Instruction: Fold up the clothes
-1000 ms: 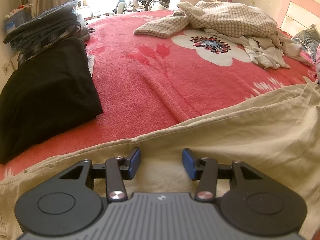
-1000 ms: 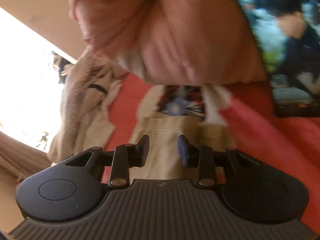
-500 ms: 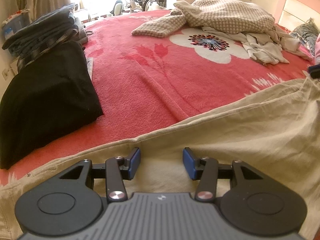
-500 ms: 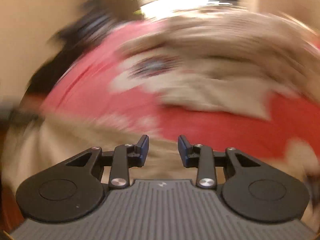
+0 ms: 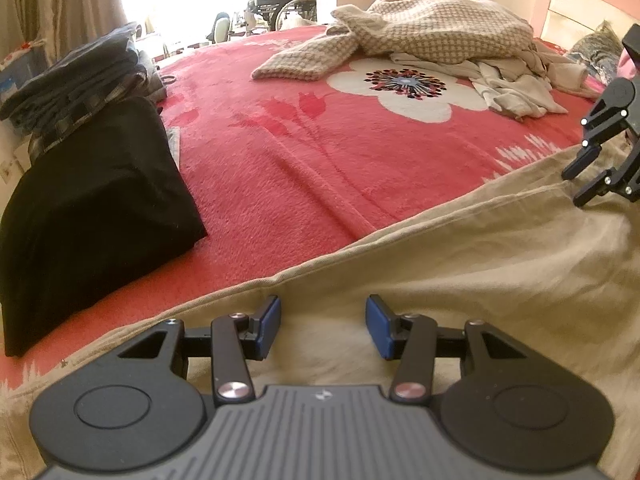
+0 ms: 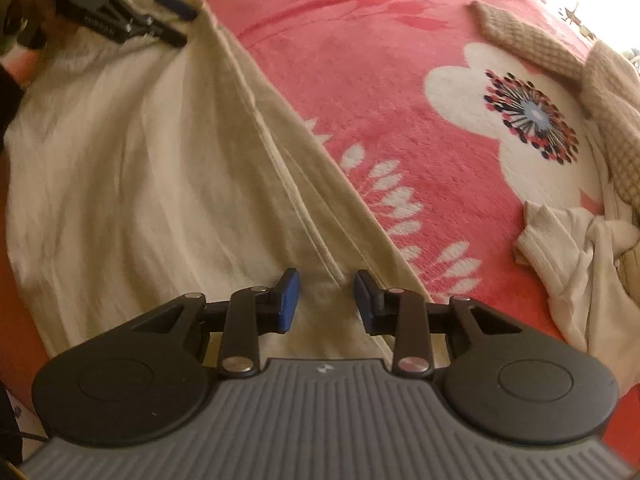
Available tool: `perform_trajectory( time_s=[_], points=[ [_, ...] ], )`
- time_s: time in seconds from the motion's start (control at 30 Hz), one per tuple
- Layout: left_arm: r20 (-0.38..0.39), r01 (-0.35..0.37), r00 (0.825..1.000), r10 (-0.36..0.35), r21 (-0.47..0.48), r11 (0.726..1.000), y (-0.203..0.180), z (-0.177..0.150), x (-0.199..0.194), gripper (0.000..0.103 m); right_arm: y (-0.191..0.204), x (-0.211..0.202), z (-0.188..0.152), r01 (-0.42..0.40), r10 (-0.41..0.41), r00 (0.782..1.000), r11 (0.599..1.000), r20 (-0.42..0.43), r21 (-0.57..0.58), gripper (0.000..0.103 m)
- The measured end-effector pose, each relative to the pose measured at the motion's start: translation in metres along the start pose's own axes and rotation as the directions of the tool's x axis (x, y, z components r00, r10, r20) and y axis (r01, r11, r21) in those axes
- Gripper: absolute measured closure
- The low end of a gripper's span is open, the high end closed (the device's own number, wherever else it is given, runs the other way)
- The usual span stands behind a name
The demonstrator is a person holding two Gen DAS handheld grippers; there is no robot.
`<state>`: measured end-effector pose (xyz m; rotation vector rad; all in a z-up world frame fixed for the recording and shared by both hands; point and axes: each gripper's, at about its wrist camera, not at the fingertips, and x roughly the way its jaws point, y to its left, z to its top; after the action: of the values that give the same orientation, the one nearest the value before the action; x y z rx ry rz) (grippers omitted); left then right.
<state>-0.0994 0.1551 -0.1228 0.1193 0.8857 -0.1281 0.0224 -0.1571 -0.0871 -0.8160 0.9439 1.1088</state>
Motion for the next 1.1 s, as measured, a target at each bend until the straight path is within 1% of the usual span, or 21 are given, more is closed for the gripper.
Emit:
perform_trajectory(
  time_s=[0.07,0.1,0.13,0.17,0.2,0.27,0.4,0.5,0.63,0.67,0.73,0.8,0.83,0.87,0.9,0.93,0.97,1.0,1.03,1.1],
  points=[
    [0.005,-0.005,1.000,0.005,0.003,1.000,-0.001,-0.001,0.000,0.053,0.009,0.004,0.005,0.020,-0.021,1.000,0.998,-0.018,-0.054,0.086],
    [0.008,-0.008,1.000,0.008,0.004,1.000,-0.002,-0.001,0.000,0.053,0.018,0.003,0.006,0.046,-0.048,0.999,0.994,-0.021,-0.098,0.095],
    [0.010,-0.011,1.000,0.011,0.002,1.000,-0.002,-0.001,0.000,0.053,0.026,0.003,0.007,0.072,-0.076,0.997,0.987,-0.024,-0.143,0.099],
    [0.011,-0.015,1.000,0.015,0.001,1.000,-0.002,-0.001,-0.001,0.053,0.034,0.002,0.008,0.098,-0.104,0.994,0.977,-0.024,-0.187,0.099],
    [0.013,-0.020,1.000,0.020,0.002,1.000,-0.003,-0.001,-0.001,0.053,0.037,-0.003,0.010,0.129,-0.134,0.991,0.971,-0.012,-0.202,0.100],
    [0.014,-0.033,0.999,0.033,0.007,0.999,-0.004,0.000,-0.002,0.053,0.036,-0.013,0.010,0.197,-0.197,0.980,0.962,0.023,-0.191,0.100],
    [0.017,-0.061,0.998,0.060,0.021,0.998,-0.004,0.001,-0.002,0.053,0.031,-0.017,0.011,0.245,-0.240,0.969,0.955,0.053,-0.168,0.100],
    [0.018,-0.077,0.997,0.077,0.023,0.997,-0.003,0.002,-0.001,0.053,0.034,-0.008,0.008,0.271,-0.266,0.963,0.944,0.049,-0.190,0.100],
    [0.023,-0.091,0.996,0.090,0.034,0.995,-0.006,0.001,0.000,0.053,0.033,0.020,0.006,0.313,-0.309,0.950,0.925,0.053,-0.215,0.100],
    [0.025,-0.094,0.995,0.094,0.041,0.995,-0.007,0.001,0.000,0.053,0.034,0.026,0.003,0.330,-0.325,0.944,0.918,0.062,-0.221,0.100],
    [0.024,-0.103,0.995,0.102,0.046,0.994,-0.007,0.002,-0.002,0.053,0.035,0.028,0.001,0.345,-0.337,0.939,0.921,0.072,-0.182,0.099],
    [0.027,-0.117,0.993,0.116,0.052,0.992,-0.007,0.005,-0.005,0.054,0.028,0.017,0.000,0.331,-0.324,0.942,0.941,0.089,-0.068,0.098],
    [0.028,-0.124,0.992,0.122,0.056,0.991,-0.007,0.006,-0.007,0.054,0.024,0.012,0.000,0.321,-0.318,0.943,0.947,0.098,-0.009,0.094],
    [0.031,-0.126,0.992,0.124,0.062,0.990,-0.007,0.008,-0.008,0.054,0.011,0.001,-0.003,0.280,-0.292,0.949,0.954,0.120,0.110,0.090],
    [0.034,-0.129,0.991,0.126,0.067,0.989,-0.007,0.011,-0.010,0.054,-0.002,-0.009,-0.007,0.246,-0.283,0.948,0.942,0.146,0.229,0.082],
    [0.037,-0.131,0.991,0.128,0.073,0.989,-0.007,0.013,-0.011,0.054,-0.015,-0.022,-0.014,0.215,-0.292,0.939,0.910,0.181,0.354,0.078],
    [0.041,-0.133,0.991,0.130,0.078,0.988,-0.008,0.016,-0.013,0.054,-0.031,-0.038,-0.026,0.193,-0.331,0.919,0.852,0.216,0.487,0.078],
    [0.048,-0.130,0.991,0.127,0.079,0.988,-0.009,0.019,-0.015,0.054,-0.043,-0.051,-0.038,0.175,-0.370,0.899,0.793,0.232,0.584,0.077],
    [0.056,-0.121,0.992,0.116,0.077,0.990,-0.011,0.023,-0.016,0.054,-0.056,-0.066,-0.053,0.158,-0.418,0.877,0.716,0.236,0.680,0.075],
    [0.068,-0.083,0.995,0.079,0.069,0.994,-0.017,0.032,-0.017,0.054,-0.074,-0.088,-0.086,0.149,-0.496,0.845,0.576,0.199,0.804,0.073]
  ],
)
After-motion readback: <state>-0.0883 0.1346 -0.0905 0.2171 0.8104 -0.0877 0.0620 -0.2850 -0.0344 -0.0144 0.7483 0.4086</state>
